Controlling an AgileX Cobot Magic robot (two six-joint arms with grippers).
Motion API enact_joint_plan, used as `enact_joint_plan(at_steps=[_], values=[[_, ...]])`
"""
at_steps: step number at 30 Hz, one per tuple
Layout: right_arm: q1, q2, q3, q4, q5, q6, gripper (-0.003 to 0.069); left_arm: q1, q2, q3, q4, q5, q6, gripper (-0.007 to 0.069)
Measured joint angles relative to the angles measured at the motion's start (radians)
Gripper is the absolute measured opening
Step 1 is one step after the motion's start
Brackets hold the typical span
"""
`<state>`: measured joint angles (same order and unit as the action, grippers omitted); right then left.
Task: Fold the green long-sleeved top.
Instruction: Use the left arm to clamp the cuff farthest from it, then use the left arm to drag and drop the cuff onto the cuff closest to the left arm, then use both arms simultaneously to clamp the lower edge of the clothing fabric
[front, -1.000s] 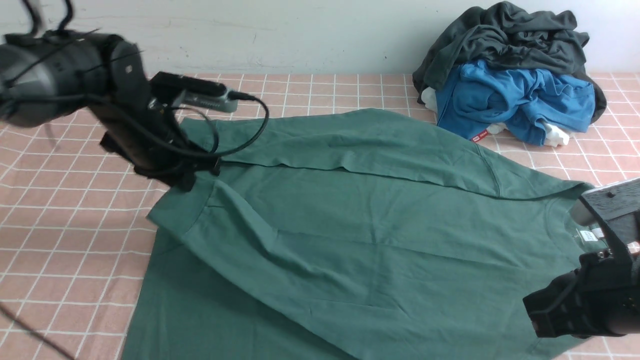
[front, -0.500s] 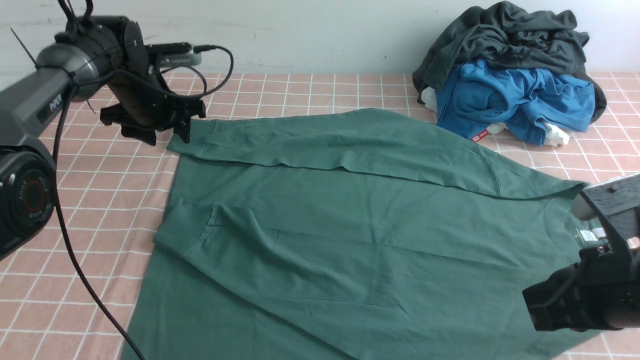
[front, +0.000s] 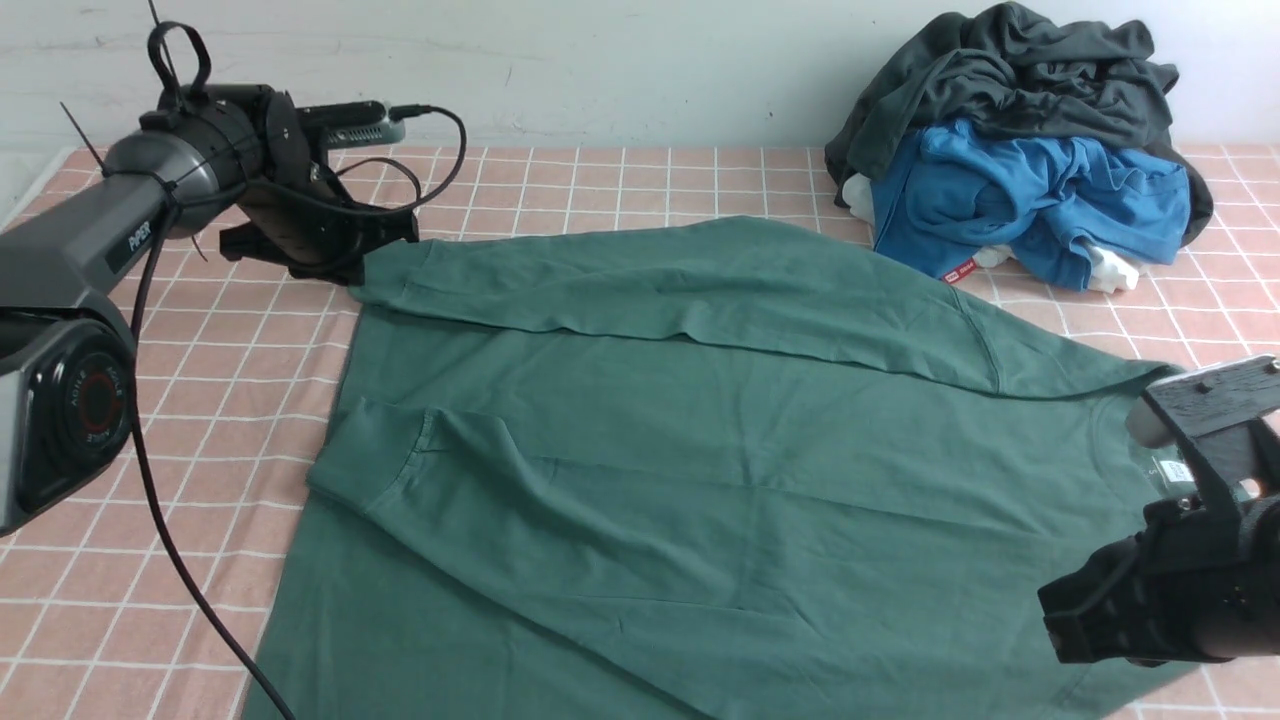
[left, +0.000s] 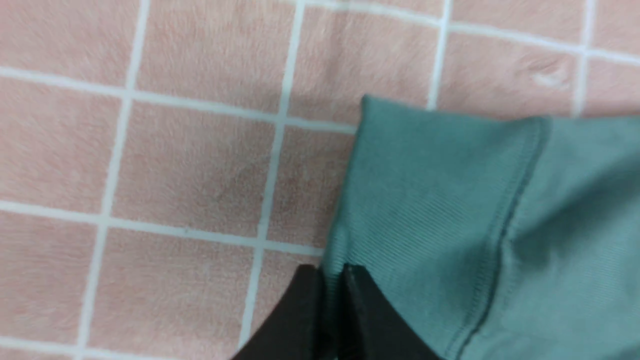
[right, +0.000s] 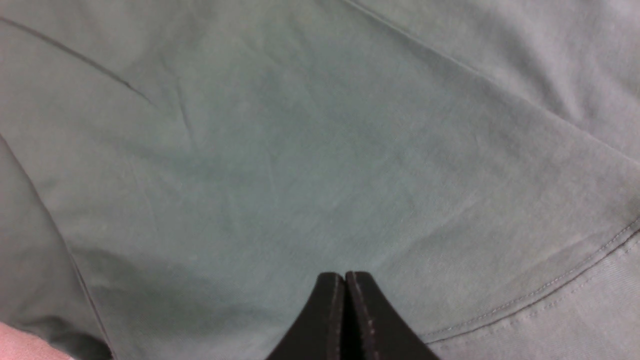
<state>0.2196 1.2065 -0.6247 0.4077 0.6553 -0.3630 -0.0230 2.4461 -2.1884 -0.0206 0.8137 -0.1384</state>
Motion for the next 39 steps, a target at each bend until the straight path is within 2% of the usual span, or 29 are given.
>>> enact_joint_plan(at_steps=[4,7,9,12,17,20,26,30,33,34,35,36,39], values=[[0.000,0.000,0.000,0.000,0.001,0.000,-0.0013,-0.025,-0.090,0.000,0.021,0.160,0.051,0.0016],[0.000,-0.001,0.000,0.000,0.010,0.000,-0.0013,-0.068,-0.179,0.018,0.035,0.372,0.153,0.0016],[0.000,-0.001,0.000,0.000,0.017,0.000,-0.0013,-0.098,-0.255,0.118,0.040,0.392,0.202,0.0016],[0.000,-0.001,0.000,0.000,0.026,0.000,-0.0013,-0.137,-0.362,0.297,0.040,0.399,0.215,0.0016],[0.000,-0.001,0.000,0.000,0.037,0.000,-0.0013,-0.143,-0.551,0.589,0.091,0.382,0.178,0.0016],[0.000,-0.001,0.000,0.000,0.041,0.000,-0.0013,-0.146,-0.674,0.751,0.134,0.284,0.106,0.0016],[0.000,-0.001,0.000,0.000,0.042,0.000,-0.0013,-0.188,-0.740,0.963,0.142,0.143,0.088,0.0037],[0.000,-0.001,0.000,0.000,0.042,0.000,-0.0013,-0.191,-0.732,1.035,0.156,0.073,0.089,0.0132],[0.000,-0.001,0.000,0.001,0.048,0.000,-0.0013,-0.191,-0.758,1.036,0.200,0.084,0.086,0.0280],[0.000,-0.001,0.000,0.001,0.048,0.000,-0.0013,-0.191,-0.762,1.037,0.200,0.086,0.086,0.0288],[0.000,-0.001,0.000,0.010,0.051,0.000,-0.0013,-0.191,-0.804,1.046,0.190,0.100,0.086,0.0363],[0.000,-0.001,0.000,0.015,0.053,0.000,-0.0013,-0.194,-0.832,1.061,0.176,0.105,0.093,0.0397],[0.000,-0.001,0.000,0.027,0.062,0.000,-0.0013,-0.212,-0.892,1.113,0.145,0.108,0.146,0.0445]])
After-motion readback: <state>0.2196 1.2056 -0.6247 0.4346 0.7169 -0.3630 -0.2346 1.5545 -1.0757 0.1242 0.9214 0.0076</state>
